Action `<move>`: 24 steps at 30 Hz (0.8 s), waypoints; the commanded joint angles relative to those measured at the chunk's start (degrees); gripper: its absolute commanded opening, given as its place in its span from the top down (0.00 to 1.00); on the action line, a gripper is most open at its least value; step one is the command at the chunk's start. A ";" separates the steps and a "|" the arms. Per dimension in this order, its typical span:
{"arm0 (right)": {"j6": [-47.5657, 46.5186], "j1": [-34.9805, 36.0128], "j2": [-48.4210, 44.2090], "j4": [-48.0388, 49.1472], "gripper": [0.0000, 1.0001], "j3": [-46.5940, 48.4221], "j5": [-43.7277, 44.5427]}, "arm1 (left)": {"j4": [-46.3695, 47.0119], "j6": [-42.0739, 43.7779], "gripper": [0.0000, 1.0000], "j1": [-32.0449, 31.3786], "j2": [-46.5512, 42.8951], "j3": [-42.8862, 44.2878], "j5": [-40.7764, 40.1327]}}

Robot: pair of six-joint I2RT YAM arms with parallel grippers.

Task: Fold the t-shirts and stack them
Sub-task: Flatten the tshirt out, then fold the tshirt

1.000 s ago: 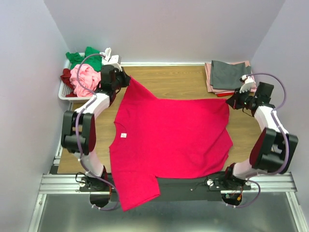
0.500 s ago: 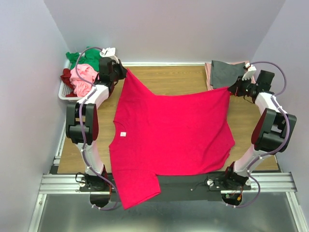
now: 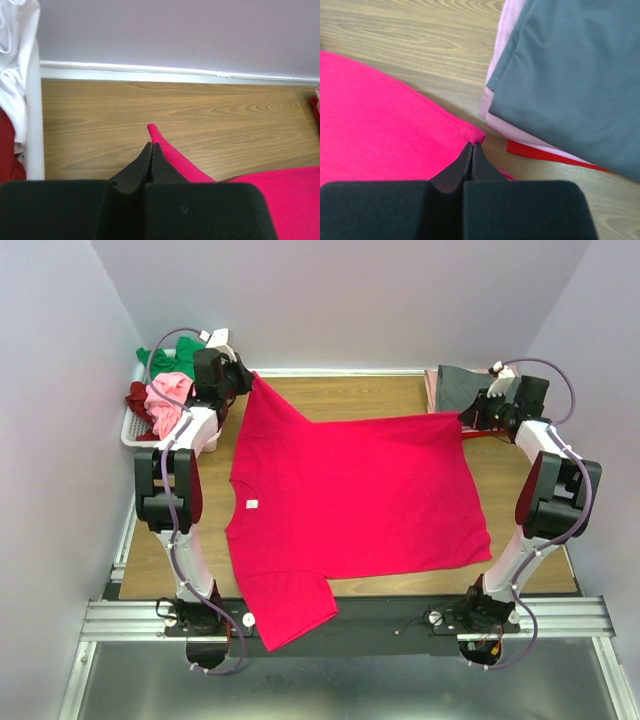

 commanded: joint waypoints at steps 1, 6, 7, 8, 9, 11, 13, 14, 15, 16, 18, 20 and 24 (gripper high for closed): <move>0.74 -0.35 0.58 1.25 0.99 1.15 3.27 | -0.48 1.64 1.00 0.16 1.39 1.11 3.38; 0.56 -0.44 -1.61 1.43 1.00 -0.96 3.54 | 0.30 1.91 1.00 0.16 -0.53 -1.70 5.05; 0.47 -0.44 -2.05 1.34 1.00 -1.31 3.54 | 0.57 2.08 1.00 0.16 -1.15 -3.27 5.23; 0.30 -0.44 -2.49 1.34 0.99 -1.75 3.80 | 1.01 2.08 1.00 0.16 -1.85 -4.07 5.57; 0.03 -0.44 -2.93 1.51 1.00 -2.71 3.98 | 1.36 1.99 1.00 0.16 -3.08 -4.77 5.75; -0.14 -0.44 -4.07 1.60 0.99 -3.77 4.41 | 1.62 2.17 1.00 0.24 -4.40 -6.80 6.02; -0.14 -0.53 -5.04 1.95 1.00 -5.44 4.68 | 1.71 2.26 1.00 0.24 -6.42 -8.72 6.02; -0.14 -0.53 -5.92 2.04 1.00 -5.97 4.77 | 1.80 2.08 1.00 0.24 -7.73 -9.52 5.93; -0.23 -0.53 -6.53 2.39 1.00 -7.28 4.68 | 2.15 2.17 1.00 0.24 -8.44 -10.31 5.93; -0.15 -0.62 -7.06 2.57 1.00 -7.90 4.77 | 2.15 2.17 1.00 0.24 -8.97 -11.54 5.93; -0.14 -0.71 -8.29 3.01 0.99 -9.05 4.68 | 2.15 2.08 1.00 0.33 -10.46 -12.69 6.02; -0.14 -0.97 -8.91 3.01 0.99 -10.37 4.68 | 1.98 1.91 1.00 0.42 -11.52 -14.36 5.93; -0.23 -1.15 -9.70 3.10 1.00 -11.25 5.56 | 2.24 1.55 1.00 0.42 -15.21 -17.26 6.19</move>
